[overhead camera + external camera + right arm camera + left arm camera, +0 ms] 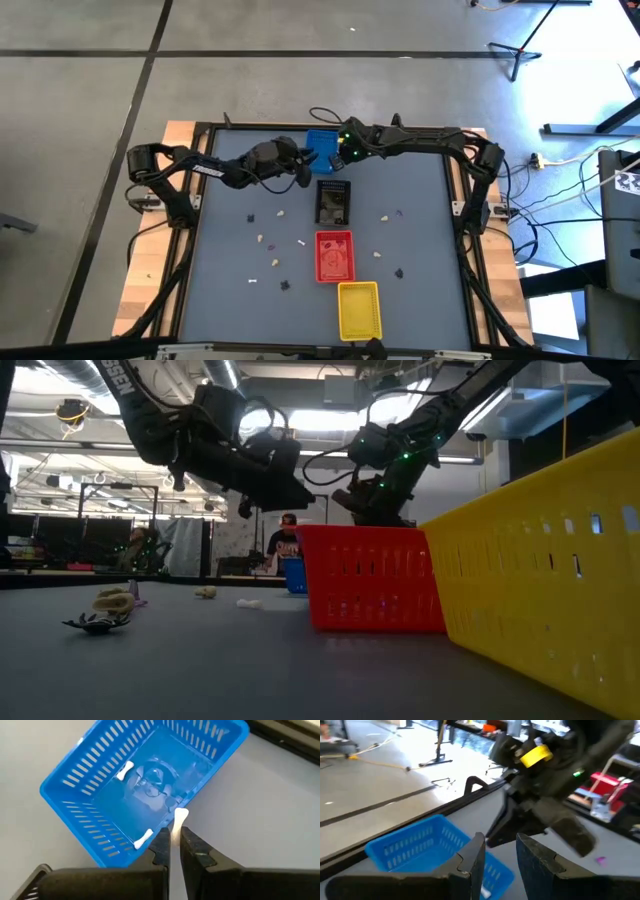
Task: Sort Halloween decoration
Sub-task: Put the white bone toy into the blue bin
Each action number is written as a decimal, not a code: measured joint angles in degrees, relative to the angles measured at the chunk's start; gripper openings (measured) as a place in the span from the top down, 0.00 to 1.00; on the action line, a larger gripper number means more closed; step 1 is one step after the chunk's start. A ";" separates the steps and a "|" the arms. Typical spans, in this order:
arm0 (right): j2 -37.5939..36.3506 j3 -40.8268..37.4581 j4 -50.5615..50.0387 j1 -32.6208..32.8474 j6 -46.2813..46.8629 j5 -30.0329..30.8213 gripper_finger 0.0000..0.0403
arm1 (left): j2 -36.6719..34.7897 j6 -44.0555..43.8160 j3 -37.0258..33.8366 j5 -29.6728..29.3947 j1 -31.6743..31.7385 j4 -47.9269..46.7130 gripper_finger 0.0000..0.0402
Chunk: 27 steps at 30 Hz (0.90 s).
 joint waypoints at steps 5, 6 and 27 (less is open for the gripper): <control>-1.24 0.04 -0.57 -0.02 -0.03 0.53 0.95 | -3.10 0.04 0.01 1.02 0.02 -3.61 0.74; -1.77 0.04 -0.49 -0.02 -0.04 0.51 0.95 | -3.87 0.04 0.01 1.04 0.02 -4.67 0.74; -3.86 0.07 13.44 5.92 -10.70 -1.98 0.95 | -23.49 -0.86 0.03 11.75 -1.41 -52.28 0.74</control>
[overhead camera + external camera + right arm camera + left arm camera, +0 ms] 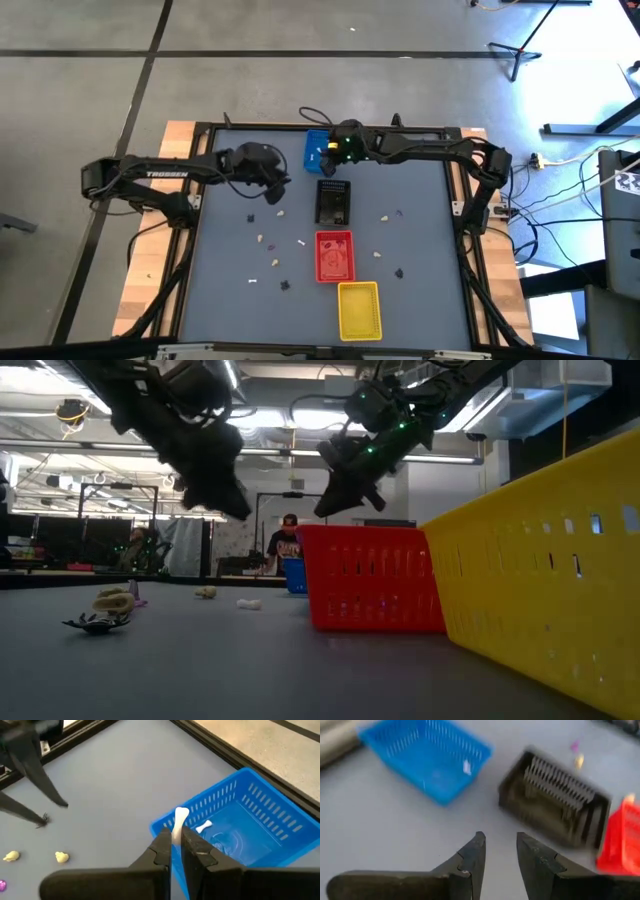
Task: Sort Halloween decoration
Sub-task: Put the white bone toy into the blue bin, then put the violet witch hat toy into the red bin
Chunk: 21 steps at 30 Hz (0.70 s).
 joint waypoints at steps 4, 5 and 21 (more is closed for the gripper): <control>0.00 0.00 0.40 0.18 0.06 0.04 0.95 | -0.13 -1.18 0.00 1.65 -1.91 -8.36 0.74; 0.00 0.00 0.40 0.18 0.17 0.06 0.95 | -0.13 -1.20 0.00 2.52 -2.43 -10.47 0.74; 0.01 0.00 0.62 0.07 0.32 0.06 0.66 | -0.13 -5.68 0.00 10.42 -13.46 -14.99 0.73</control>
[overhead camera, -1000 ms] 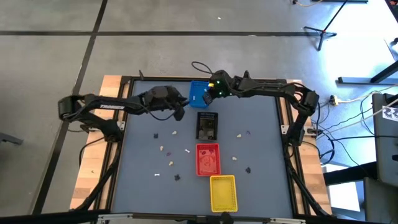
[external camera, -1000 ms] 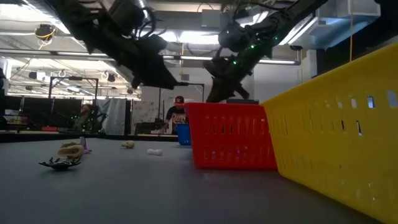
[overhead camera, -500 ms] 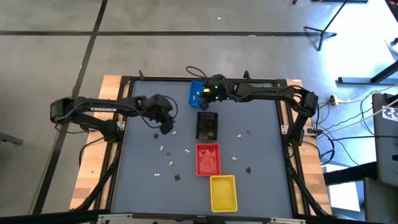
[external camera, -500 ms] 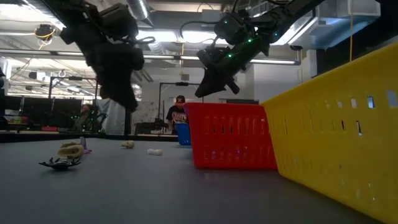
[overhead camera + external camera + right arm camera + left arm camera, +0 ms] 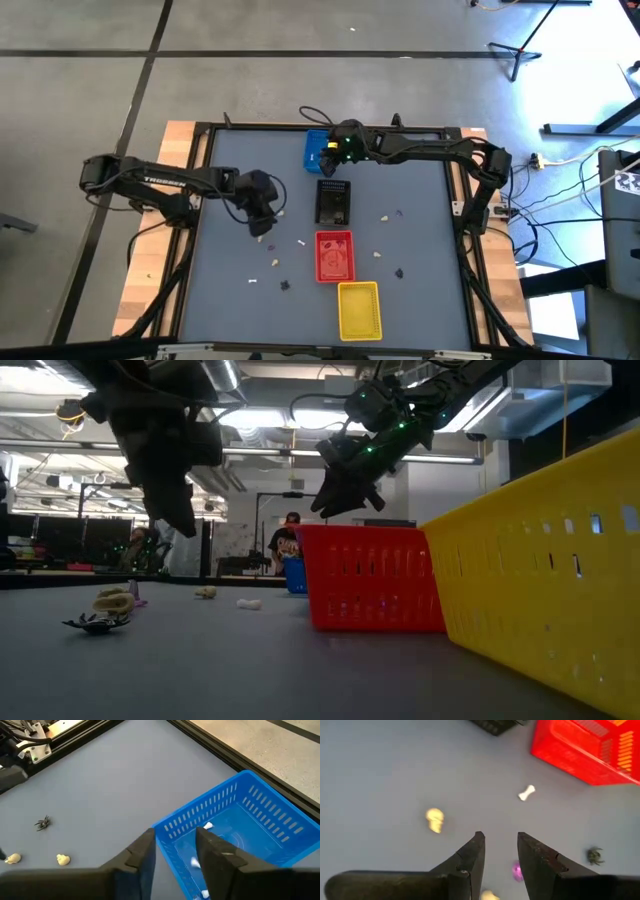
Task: Sort Halloween decoration
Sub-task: Put the violet witch hat toy into the red bin
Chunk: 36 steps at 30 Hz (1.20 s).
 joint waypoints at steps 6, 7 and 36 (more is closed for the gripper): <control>0.01 0.00 -0.02 0.00 0.04 -0.04 0.61 | 0.18 -2.68 -0.01 -0.41 -4.97 0.03 0.64; 0.01 0.00 -0.03 0.00 0.04 -0.05 0.61 | 0.22 -2.87 -0.02 -0.62 -5.95 0.02 0.62; 0.03 0.00 -0.11 0.00 0.04 -0.11 0.61 | 9.94 -4.50 -0.07 -14.16 -22.66 2.73 0.61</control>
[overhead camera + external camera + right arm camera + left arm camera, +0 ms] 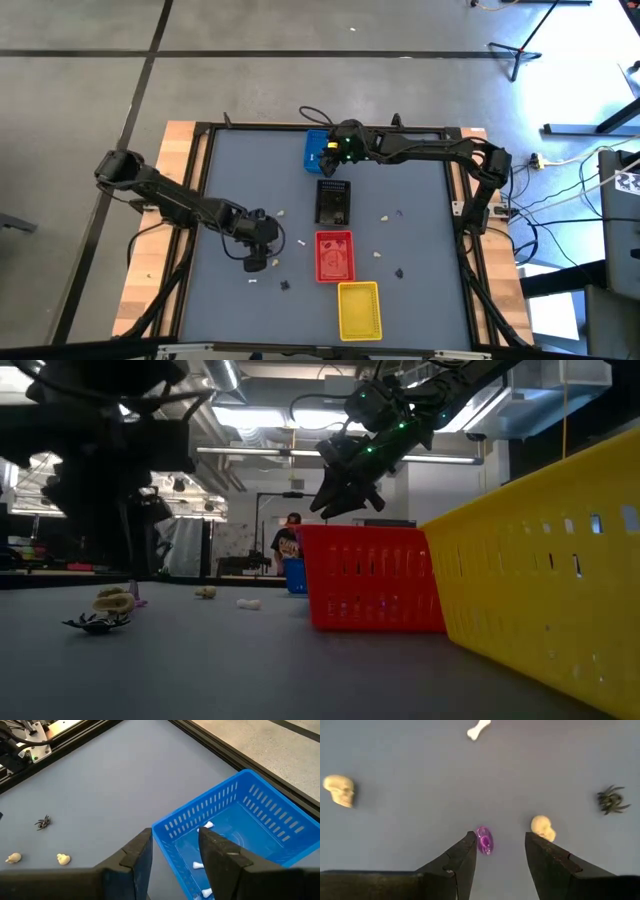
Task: Sort Halloween decoration
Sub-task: Put the violet witch hat toy into the red bin
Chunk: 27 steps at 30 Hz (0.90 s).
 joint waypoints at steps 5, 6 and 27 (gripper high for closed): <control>0.00 0.00 0.00 0.00 0.00 0.00 0.61 | 2.10 -0.02 0.00 -0.46 0.02 -0.09 0.61; 0.00 0.00 -0.02 0.00 0.00 0.00 0.61 | 2.35 0.00 0.00 -0.82 0.02 -0.08 0.61; 0.00 0.02 -0.02 0.00 0.00 0.00 0.61 | 4.47 0.02 0.00 -1.92 0.00 0.22 0.62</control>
